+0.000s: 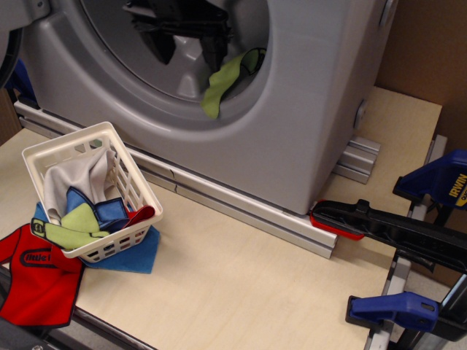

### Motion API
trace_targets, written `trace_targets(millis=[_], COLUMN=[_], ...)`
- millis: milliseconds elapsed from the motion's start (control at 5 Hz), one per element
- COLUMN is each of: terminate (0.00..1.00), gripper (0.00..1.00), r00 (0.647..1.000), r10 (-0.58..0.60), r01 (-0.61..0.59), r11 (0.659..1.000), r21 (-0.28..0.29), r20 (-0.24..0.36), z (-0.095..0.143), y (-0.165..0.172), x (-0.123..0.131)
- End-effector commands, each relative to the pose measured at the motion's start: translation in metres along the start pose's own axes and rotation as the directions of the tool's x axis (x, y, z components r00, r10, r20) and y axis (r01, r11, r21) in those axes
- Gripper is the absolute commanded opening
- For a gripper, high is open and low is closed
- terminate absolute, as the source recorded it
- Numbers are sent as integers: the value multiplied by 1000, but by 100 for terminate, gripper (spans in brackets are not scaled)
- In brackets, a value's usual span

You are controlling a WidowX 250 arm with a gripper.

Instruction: Take clothes out of laundry machine

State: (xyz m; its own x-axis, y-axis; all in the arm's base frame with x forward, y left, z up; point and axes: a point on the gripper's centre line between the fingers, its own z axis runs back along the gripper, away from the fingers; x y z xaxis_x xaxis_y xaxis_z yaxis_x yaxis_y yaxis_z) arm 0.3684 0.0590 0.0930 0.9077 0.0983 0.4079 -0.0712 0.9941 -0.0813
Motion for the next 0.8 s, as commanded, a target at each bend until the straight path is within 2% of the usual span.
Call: trace_targets(millis=[0,400,600], terminate=[0,0,0], gripper=[100,100,0], r00=[997,999,999], r10=[-26,-34,-37], r01=[33,34,35], r11=[995,994,994], r21=[-97,-102,-106], r20=[74,-1,-22], z=[1,-39,-53], y=[-17,-24,-27], x=[34,36,37])
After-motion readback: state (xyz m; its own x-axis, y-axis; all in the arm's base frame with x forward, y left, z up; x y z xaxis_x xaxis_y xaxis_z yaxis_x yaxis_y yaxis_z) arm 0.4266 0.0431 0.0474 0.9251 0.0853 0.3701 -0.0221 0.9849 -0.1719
